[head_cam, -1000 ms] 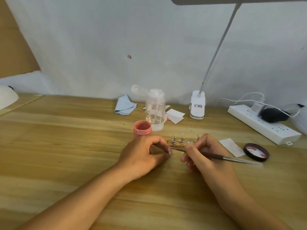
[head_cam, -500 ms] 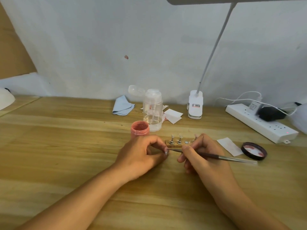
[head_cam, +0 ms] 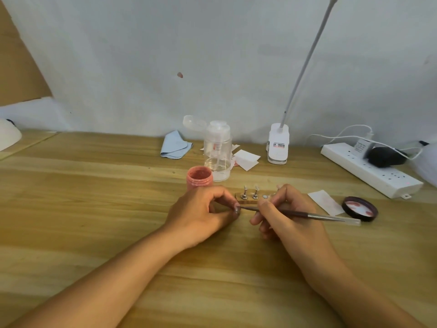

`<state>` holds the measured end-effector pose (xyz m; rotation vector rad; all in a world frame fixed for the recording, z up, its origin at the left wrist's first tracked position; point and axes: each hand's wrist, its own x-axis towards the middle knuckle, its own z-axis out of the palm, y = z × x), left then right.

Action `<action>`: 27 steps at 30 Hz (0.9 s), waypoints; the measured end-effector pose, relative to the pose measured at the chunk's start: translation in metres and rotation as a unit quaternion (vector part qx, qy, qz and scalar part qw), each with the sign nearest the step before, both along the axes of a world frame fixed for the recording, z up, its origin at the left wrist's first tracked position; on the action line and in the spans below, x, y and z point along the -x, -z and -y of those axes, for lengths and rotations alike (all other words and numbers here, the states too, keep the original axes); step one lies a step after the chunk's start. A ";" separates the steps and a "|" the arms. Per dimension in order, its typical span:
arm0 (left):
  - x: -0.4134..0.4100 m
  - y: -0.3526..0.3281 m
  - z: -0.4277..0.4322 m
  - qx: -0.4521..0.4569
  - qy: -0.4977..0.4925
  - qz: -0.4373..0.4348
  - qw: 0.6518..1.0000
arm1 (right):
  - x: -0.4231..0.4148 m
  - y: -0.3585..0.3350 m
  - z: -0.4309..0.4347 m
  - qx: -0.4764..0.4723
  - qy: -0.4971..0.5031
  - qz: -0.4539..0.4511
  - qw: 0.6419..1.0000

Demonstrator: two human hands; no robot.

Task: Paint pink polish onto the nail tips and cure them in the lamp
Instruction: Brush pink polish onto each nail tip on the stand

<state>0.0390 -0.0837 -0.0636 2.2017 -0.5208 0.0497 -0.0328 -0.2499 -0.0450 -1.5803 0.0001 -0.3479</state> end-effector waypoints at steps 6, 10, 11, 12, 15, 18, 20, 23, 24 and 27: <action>0.000 -0.001 0.000 0.005 -0.002 -0.002 1.000 | -0.001 0.000 0.000 0.003 -0.003 0.007 1.000; 0.000 -0.001 0.002 -0.005 0.001 -0.006 1.000 | -0.001 0.001 0.001 0.010 0.011 0.006 1.000; 0.000 -0.001 0.003 -0.005 0.001 -0.004 1.000 | -0.001 0.000 0.001 0.013 0.011 0.004 1.000; -0.002 -0.001 0.003 -0.003 0.004 0.001 1.000 | -0.001 -0.002 0.002 0.017 0.016 0.006 1.000; -0.003 -0.005 0.004 -0.012 0.014 0.010 1.000 | 0.003 -0.009 0.004 0.017 0.055 0.030 0.998; 0.000 -0.004 0.000 -0.027 0.008 0.013 1.000 | 0.012 -0.013 -0.002 0.049 0.070 0.057 0.995; -0.001 -0.002 -0.002 -0.026 0.008 0.014 1.000 | 0.014 -0.017 -0.008 0.065 0.061 0.066 0.994; -0.001 0.001 -0.003 -0.011 0.002 0.016 1.000 | 0.011 -0.034 -0.018 0.063 0.014 0.064 0.996; -0.001 0.001 -0.002 -0.003 0.002 0.015 1.000 | 0.008 -0.042 -0.022 0.073 -0.003 0.056 0.996; 0.001 0.003 -0.002 0.005 0.003 0.016 1.000 | -0.013 -0.068 -0.037 0.107 -0.026 0.020 0.994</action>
